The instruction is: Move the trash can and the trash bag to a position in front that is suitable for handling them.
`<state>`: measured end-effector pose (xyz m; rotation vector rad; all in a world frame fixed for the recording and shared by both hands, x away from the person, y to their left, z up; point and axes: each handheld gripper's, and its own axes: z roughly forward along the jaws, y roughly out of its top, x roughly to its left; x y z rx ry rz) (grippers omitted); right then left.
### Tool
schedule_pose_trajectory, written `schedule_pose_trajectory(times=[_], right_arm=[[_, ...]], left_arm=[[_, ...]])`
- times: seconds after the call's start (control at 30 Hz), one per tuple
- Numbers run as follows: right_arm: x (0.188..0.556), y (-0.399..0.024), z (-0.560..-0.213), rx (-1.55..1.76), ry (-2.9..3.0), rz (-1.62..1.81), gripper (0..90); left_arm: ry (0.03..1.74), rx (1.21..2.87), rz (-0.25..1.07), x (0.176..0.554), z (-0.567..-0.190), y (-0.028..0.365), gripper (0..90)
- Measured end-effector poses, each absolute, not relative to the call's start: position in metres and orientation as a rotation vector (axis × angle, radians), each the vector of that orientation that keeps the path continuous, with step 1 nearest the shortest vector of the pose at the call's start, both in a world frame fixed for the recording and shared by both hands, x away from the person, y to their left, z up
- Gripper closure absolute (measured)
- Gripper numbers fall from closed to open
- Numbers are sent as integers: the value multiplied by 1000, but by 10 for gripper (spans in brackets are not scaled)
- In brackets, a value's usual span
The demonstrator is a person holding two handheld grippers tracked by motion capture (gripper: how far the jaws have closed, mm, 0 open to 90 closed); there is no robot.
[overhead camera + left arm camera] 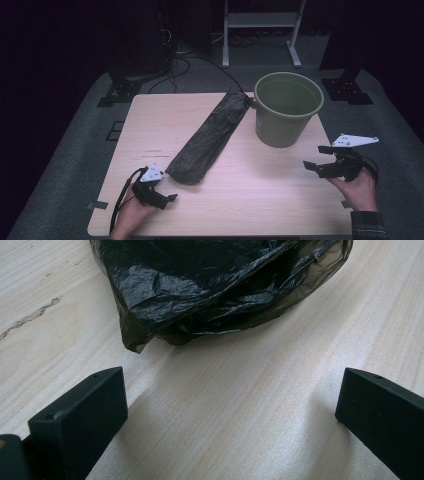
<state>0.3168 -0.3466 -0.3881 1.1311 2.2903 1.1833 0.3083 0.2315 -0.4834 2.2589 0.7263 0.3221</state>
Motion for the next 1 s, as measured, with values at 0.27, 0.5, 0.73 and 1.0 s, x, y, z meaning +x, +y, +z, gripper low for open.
schedule_pose_trajectory(times=[0.27,0.5,0.73,1.0], right_arm=[[324,-345,-370,1134,2277,1174,129],[333,-344,-352,1136,2271,1175,130],[339,-344,-335,1154,2257,1182,130],[348,-347,-318,1178,2234,1191,130]], left_arm=[[727,2260,321,308,-483,231,0],[727,2260,322,308,-483,231,0],[728,2256,322,308,-484,231,0],[727,2259,322,308,-483,231,0]])
